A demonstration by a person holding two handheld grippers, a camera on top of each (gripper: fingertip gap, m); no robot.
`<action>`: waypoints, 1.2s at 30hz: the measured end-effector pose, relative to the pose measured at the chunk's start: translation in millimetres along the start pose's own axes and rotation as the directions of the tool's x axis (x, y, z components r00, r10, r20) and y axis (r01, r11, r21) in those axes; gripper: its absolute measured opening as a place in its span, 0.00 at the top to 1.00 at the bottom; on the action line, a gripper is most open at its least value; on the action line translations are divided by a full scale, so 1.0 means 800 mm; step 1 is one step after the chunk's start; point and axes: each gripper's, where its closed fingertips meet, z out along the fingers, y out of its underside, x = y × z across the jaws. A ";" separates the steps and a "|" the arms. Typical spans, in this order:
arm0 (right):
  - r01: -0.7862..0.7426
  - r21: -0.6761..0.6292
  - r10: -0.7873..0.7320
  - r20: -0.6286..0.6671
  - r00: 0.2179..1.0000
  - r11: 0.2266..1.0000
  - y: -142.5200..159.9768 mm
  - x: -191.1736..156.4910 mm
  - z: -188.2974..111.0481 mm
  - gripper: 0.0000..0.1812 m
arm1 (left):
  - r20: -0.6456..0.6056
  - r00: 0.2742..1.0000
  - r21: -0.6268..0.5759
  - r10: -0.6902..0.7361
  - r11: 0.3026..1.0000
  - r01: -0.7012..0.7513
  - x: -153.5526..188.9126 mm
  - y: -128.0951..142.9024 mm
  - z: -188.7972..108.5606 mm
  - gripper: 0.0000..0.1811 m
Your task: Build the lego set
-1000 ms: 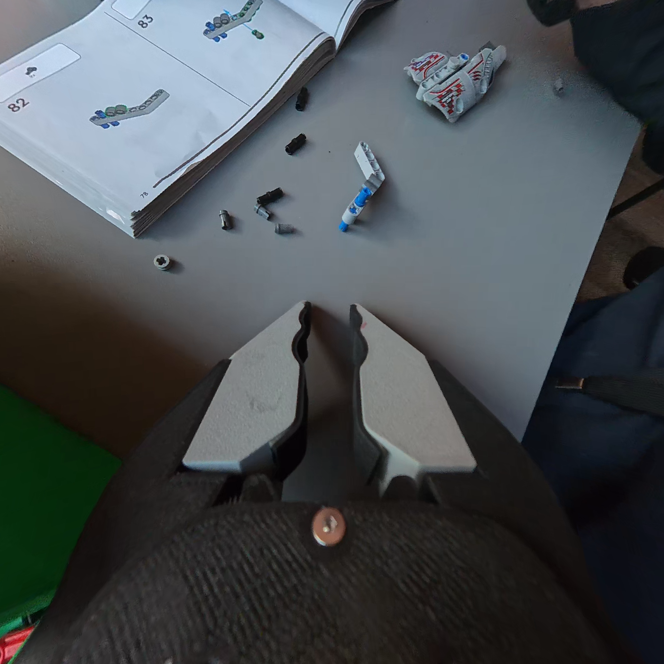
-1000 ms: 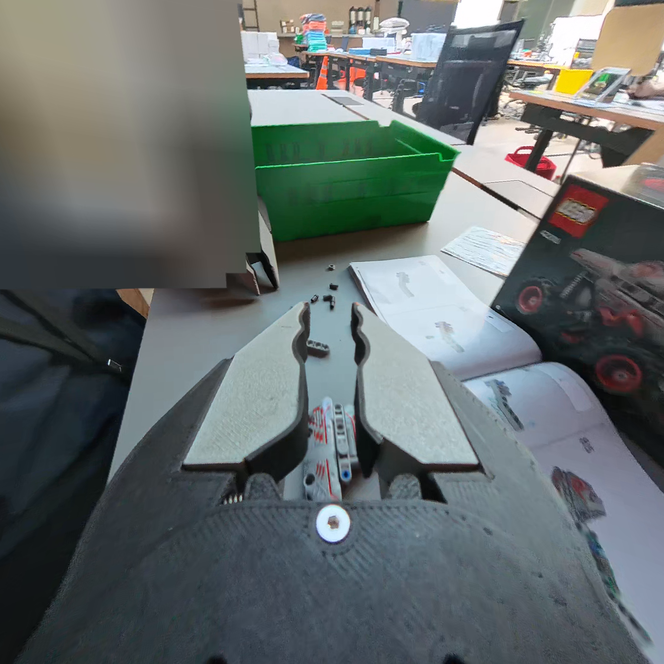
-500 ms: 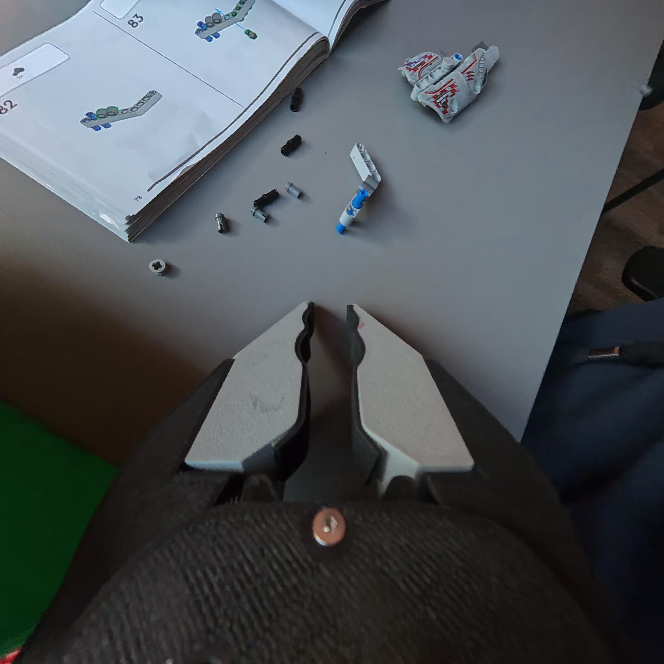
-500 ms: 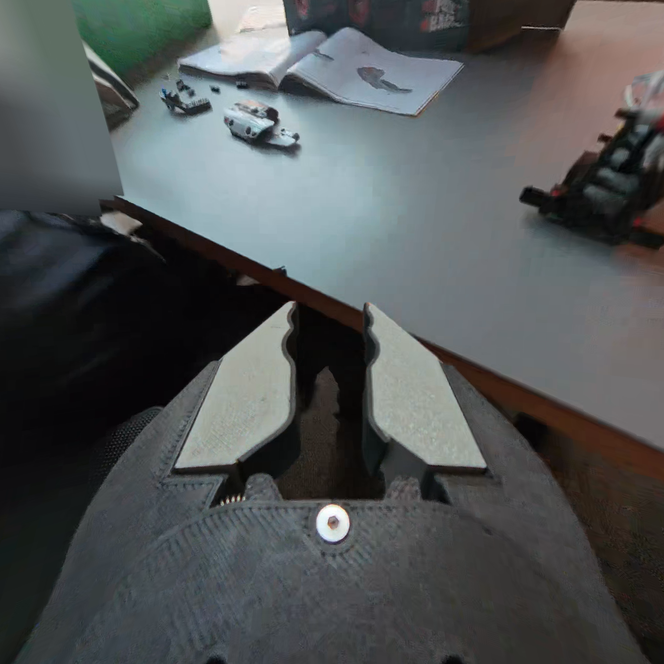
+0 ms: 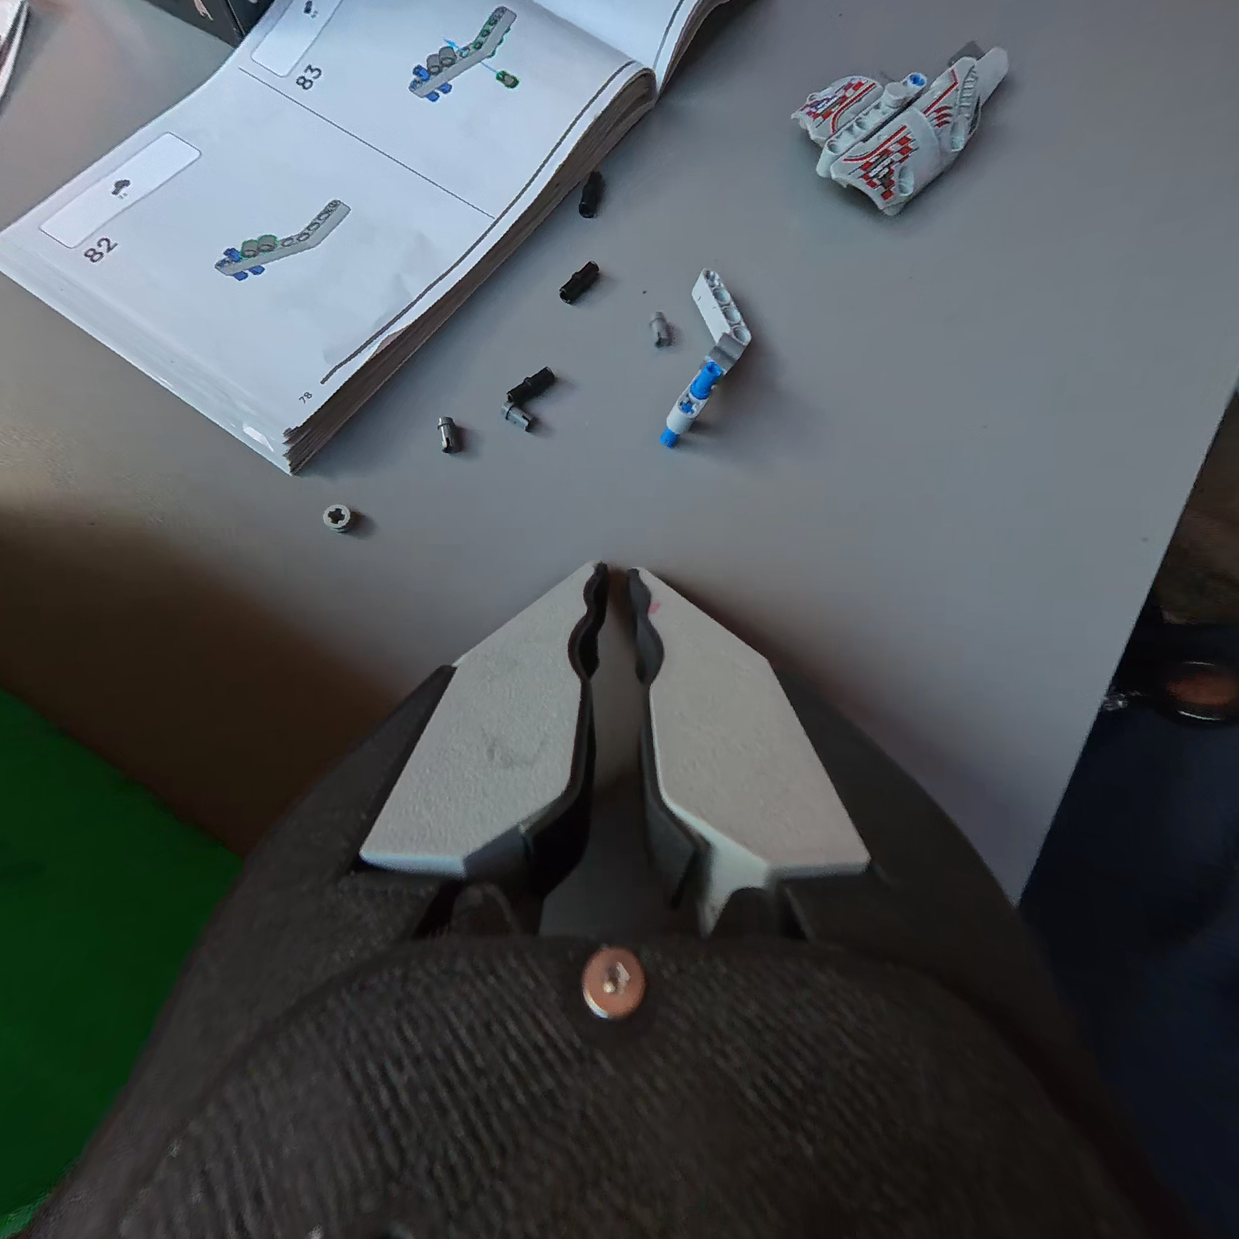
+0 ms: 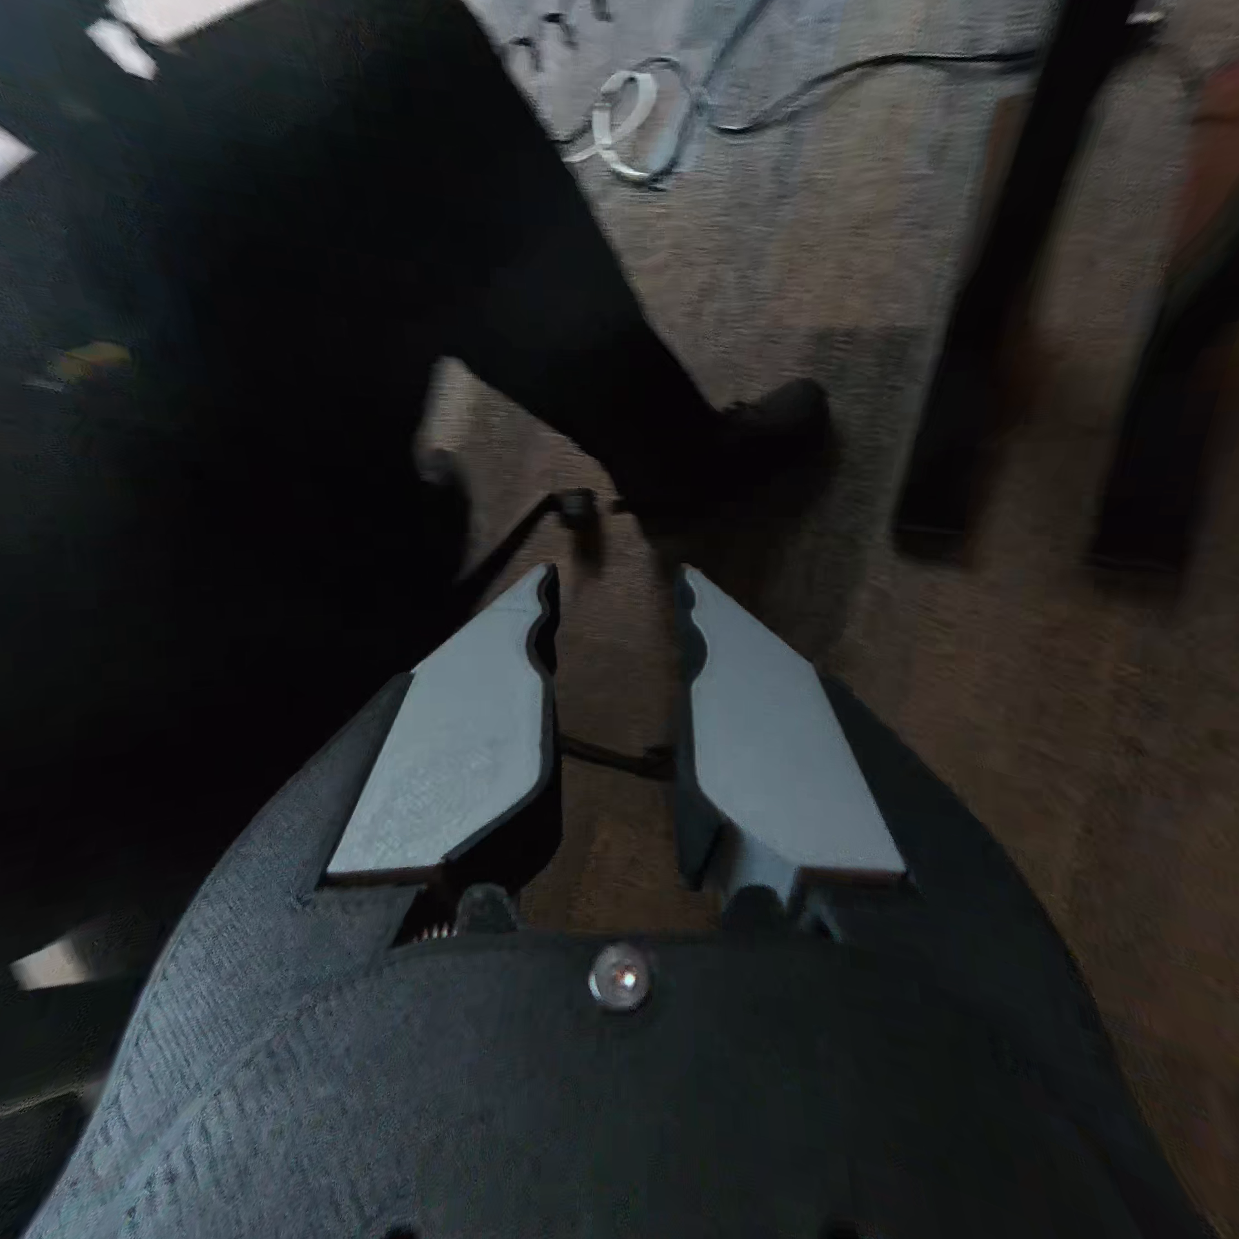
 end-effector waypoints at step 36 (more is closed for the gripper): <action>-0.193 -0.324 0.165 -0.112 0.980 0.926 0.312 0.113 0.412 0.83 | 0.117 0.993 0.006 -0.031 1.000 0.030 -0.021 -0.018 0.017 0.96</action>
